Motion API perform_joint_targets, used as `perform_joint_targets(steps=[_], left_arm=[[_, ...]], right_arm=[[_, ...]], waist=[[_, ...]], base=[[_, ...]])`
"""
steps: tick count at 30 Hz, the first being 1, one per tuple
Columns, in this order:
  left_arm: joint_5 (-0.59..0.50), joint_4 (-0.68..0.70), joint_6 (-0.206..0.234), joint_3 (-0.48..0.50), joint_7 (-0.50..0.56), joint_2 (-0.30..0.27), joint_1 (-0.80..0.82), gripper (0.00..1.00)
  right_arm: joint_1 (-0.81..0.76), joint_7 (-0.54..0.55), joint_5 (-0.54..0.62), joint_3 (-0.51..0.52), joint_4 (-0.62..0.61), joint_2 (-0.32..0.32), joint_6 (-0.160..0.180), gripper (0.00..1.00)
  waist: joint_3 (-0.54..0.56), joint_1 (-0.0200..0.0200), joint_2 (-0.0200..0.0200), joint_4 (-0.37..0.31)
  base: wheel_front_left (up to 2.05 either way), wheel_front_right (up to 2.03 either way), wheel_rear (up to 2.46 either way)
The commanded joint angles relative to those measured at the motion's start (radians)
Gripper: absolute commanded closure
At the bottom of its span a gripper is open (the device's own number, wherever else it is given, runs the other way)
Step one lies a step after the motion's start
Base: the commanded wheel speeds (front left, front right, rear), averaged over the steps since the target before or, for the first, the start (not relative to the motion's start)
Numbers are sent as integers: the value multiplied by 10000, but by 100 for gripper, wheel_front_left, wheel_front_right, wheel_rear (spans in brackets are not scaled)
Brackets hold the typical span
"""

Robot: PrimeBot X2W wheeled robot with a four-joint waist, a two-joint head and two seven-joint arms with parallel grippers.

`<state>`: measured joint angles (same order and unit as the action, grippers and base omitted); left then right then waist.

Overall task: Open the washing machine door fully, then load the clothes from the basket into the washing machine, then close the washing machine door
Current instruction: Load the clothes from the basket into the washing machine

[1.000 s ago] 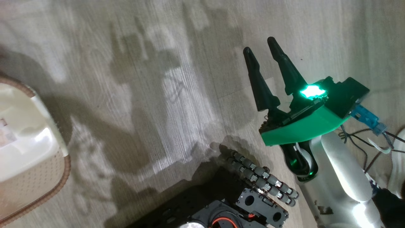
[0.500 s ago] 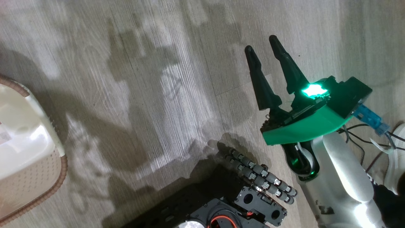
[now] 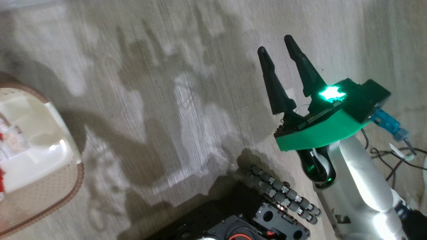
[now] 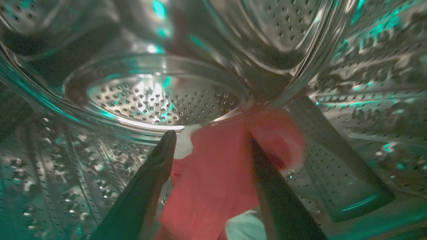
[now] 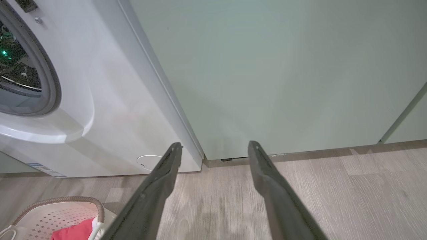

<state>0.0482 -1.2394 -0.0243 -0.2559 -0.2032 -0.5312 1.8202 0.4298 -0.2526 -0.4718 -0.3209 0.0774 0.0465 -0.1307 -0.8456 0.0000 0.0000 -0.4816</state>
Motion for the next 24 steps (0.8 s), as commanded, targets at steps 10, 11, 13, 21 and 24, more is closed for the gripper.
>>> perform_joint_targets(steps=[10,11,13,21,24], left_arm=[[645,-130,-364,40,-510,876,-1994,0],[715,-134,-407,60,-531,943,-2245,0],[780,-32,-427,53,-564,1021,-2742,0],[1204,1897,-544,186,-583,1676,-5516,0],[1311,2637,-557,255,-584,1837,-6464,0]], right_arm=[[-443,-92,876,855,-128,37,0,0],[-513,-92,995,980,-124,37,0,0],[-655,-92,1237,1166,-99,37,0,0],[-1368,-92,1991,1761,22,37,0,0],[-1545,-92,2092,1799,48,37,0,0]], waist=[[1994,0,0,1323],[2208,0,0,1437],[2610,0,0,1634],[4317,0,0,2546],[4786,0,0,2706]], base=[[0,0,0],[0,0,0],[0,0,0],[0,0,0],[0,0,0]])
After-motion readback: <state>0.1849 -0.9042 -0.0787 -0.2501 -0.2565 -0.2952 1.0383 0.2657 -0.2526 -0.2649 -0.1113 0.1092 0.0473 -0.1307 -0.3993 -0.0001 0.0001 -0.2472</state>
